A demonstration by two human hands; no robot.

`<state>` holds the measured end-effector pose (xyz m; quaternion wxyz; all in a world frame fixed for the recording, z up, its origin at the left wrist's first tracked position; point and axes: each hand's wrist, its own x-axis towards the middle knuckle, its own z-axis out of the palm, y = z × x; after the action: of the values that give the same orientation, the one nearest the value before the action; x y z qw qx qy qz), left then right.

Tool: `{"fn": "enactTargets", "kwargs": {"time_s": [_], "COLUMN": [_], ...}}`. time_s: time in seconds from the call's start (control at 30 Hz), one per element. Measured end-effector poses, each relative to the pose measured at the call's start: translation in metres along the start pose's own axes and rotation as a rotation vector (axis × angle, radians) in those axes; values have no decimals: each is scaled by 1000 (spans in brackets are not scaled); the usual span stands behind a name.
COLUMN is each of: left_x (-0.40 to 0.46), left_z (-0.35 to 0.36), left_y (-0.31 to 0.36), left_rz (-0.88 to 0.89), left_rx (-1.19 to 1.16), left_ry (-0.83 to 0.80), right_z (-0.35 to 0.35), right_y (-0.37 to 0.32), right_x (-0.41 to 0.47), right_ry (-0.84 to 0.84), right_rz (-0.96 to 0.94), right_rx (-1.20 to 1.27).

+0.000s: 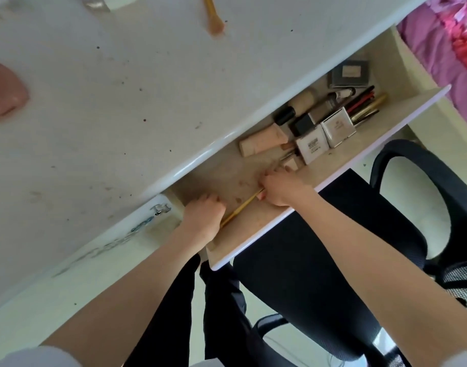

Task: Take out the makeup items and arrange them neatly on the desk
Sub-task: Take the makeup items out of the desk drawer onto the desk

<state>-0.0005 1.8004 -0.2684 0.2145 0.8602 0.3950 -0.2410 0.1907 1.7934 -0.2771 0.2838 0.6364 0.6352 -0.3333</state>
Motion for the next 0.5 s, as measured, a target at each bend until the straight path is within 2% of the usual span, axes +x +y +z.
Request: {"fn": "enactTargets", "kwargs": {"time_s": [0.17, 0.3, 0.43, 0.5], "left_x": [8, 13, 15, 14], "left_z": [4, 6, 6, 4], "left_y": [-2, -1, -1, -1], "left_rz": [-10, 7, -15, -31], "left_rx": [14, 107, 20, -52], "left_ry": [-112, -133, -148, -154], "right_z": [1, -3, -3, -2], "right_y": [-4, -6, -10, -11], "right_x": [3, 4, 7, 7], "right_ry": [-62, -127, -168, -168], "right_rz": [-39, -69, -73, -75], "right_rx": [-82, -25, 12, 112]}}
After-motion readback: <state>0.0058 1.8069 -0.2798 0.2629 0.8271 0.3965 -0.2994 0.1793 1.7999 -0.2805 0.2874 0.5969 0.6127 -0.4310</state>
